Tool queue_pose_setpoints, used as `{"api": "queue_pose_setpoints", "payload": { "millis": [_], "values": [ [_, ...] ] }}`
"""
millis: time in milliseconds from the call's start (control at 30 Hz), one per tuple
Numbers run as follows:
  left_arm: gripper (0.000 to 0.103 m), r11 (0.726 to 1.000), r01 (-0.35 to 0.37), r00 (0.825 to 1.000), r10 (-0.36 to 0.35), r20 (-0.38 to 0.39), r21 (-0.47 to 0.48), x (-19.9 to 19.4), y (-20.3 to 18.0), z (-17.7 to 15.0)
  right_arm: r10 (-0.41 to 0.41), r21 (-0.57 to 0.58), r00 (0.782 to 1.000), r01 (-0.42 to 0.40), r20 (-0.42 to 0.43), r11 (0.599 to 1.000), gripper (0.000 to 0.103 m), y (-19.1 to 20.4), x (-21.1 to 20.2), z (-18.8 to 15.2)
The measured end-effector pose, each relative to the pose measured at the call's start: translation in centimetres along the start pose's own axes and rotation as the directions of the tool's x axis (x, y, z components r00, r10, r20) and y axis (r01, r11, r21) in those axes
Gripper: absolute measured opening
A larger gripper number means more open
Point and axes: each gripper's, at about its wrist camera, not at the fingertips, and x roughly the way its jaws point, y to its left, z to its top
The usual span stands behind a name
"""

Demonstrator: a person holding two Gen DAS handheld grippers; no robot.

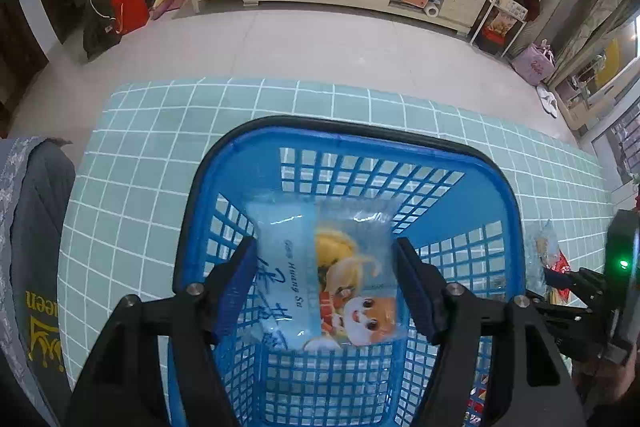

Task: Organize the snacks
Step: 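Carry the bread bag over the basket with the left gripper while the right gripper grasps the striped biscuit bag, then release the bread bag into the basket with the left gripper while the right gripper drops the biscuit bag in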

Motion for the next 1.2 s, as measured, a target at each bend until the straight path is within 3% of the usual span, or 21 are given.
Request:
{"api": "queue_pose_setpoints", "payload": {
  "millis": [467,733,967,1200],
  "values": [
    [0.066,0.998,0.04,0.994,-0.044,0.099,0.048,-8.1,-0.1,-2.8,0.064,-0.017,0.988,-0.062,0.142,0.998,0.059,2.2,-11.2,-3.0],
    [0.066,0.998,0.049,0.986,-0.056,0.155,0.05,-12.9,1.9,-5.4,0.104,-0.064,0.959,-0.09,0.264,0.994,0.059,5.7,-16.9,-4.2],
    [0.066,0.996,0.07,0.978,-0.081,0.19,0.062,-15.0,3.7,-6.3,0.141,-0.097,0.948,-0.118,0.286,0.988,0.059,9.2,-18.3,-3.2],
    [0.066,0.994,0.084,0.977,-0.096,0.192,0.069,-13.8,5.2,-6.4,0.16,-0.132,0.952,-0.129,0.26,0.983,0.059,12.0,-17.0,-1.2]
  ]
}}
